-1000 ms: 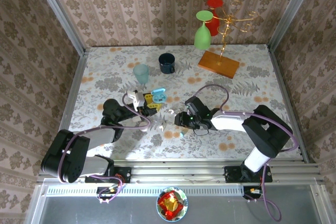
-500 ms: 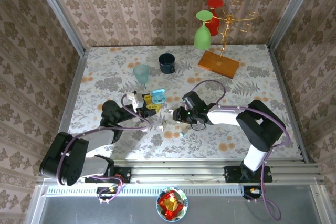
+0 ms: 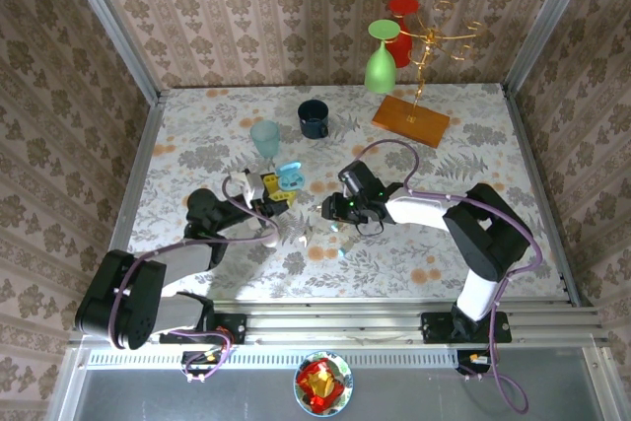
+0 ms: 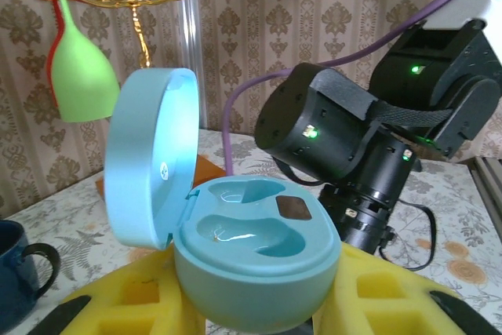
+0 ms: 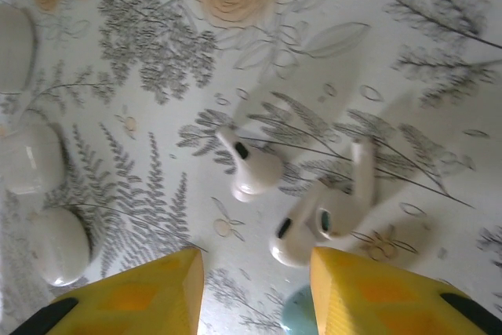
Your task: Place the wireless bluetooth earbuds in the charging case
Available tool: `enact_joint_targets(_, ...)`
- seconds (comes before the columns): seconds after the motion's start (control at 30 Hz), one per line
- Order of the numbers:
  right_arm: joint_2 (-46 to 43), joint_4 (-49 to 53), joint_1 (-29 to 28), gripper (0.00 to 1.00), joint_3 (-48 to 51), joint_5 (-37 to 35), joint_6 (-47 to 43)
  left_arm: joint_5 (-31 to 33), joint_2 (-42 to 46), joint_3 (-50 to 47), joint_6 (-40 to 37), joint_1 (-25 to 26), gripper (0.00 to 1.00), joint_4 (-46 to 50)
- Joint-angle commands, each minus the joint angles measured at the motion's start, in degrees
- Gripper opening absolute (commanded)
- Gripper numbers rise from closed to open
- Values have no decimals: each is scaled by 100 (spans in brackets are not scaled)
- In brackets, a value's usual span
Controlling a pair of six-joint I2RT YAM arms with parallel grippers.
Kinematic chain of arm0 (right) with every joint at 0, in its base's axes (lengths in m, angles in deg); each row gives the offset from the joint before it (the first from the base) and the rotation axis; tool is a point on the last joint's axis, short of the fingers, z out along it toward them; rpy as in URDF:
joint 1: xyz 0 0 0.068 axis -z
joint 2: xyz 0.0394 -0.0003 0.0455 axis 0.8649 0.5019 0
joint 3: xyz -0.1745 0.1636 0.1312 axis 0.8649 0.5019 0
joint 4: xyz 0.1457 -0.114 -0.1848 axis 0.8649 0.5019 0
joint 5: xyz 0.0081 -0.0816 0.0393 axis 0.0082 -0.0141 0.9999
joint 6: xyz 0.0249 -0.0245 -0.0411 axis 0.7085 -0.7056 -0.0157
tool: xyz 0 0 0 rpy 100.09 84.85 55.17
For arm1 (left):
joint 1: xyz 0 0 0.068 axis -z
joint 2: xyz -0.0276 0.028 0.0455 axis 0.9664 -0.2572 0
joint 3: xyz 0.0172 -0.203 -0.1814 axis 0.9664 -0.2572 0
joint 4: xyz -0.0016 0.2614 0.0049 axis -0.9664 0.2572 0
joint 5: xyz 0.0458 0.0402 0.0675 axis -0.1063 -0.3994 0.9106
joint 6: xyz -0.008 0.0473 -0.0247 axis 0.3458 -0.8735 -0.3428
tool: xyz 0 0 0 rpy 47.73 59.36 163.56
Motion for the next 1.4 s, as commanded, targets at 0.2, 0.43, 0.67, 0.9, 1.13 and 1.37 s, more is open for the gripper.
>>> enact_joint_targets(0.2,-250,136,-112,42,368,-114,230,-21,135,-20,-22,-85,26,-275)
enact_joint_targets(0.43,29,-183,-163,41,258,91,352,4,143,-58,-29,-80,26,-276)
enact_joint_targets(0.67,173,-26,-157,39,-2,89,212,5,144,-69,-43,-69,26,-282)
enact_joint_targets(0.9,92,100,-148,39,-27,35,110,325,213,-192,-208,-122,26,-289)
enact_joint_targets(1.13,-170,1073,-335,42,-345,-822,-570,582,154,-208,-385,-377,26,-288)
enact_joint_targets(1.37,-112,2625,-935,44,-1105,-2824,-1332,638,108,-220,-524,-1018,26,-285)
